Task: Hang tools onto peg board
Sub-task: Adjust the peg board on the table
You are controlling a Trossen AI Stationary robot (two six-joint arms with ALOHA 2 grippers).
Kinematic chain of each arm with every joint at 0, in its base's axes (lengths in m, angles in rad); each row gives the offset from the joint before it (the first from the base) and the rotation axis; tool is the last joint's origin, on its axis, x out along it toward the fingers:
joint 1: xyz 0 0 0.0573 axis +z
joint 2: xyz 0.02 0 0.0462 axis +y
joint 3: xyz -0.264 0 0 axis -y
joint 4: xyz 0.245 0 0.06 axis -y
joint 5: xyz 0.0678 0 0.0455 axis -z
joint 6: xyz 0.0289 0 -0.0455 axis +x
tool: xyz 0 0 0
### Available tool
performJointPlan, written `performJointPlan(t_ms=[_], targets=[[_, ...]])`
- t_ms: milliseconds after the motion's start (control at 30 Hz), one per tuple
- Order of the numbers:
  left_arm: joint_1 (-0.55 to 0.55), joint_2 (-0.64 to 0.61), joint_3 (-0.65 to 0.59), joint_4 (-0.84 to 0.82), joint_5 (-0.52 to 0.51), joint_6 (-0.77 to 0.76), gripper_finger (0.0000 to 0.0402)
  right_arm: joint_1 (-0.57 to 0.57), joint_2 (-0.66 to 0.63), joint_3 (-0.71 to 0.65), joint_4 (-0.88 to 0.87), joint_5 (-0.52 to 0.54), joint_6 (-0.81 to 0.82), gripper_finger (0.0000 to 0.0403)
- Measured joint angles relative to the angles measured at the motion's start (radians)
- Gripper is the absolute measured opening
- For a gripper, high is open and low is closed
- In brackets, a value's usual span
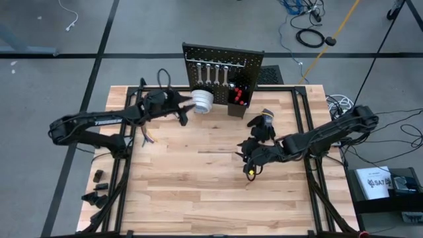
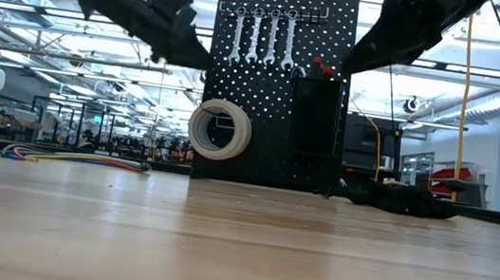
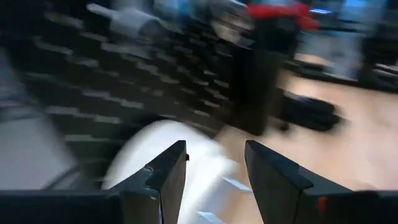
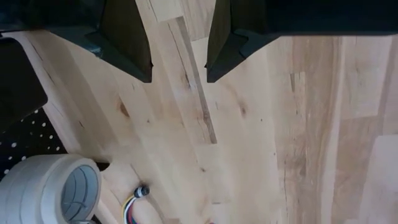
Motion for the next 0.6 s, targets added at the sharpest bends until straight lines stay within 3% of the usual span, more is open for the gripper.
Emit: performJointPlan(t_ms=[100,167,333,467,600], targets=[[0.015,-0.056,0.0,-0.009,-0.158,-0.001,0.0166,0.004,-0.015,0.0,0.0,-0.001,0.002,0.0146],[0.059,-0.078,0.0,-0.003,-0.152,-0.001,0.0166,0.007,-0.023,0.0,0.0,0.0,0.009,0.0146],[0.247,-0.057,0.0,0.006,0.054,0.001,0.0166,0.02,-0.029,0.0,-0.001,-0.001,0.003,0.0146],[0.388,0.01,0.018,0.053,0.343,0.028,0.0166,0.02,-0.029,0.0,-0.004,-0.002,-0.003,0.0146],[0.463,0.105,0.106,0.053,0.398,0.028,0.0166,0.019,-0.029,0.0,-0.008,0.003,-0.027,0.0146]])
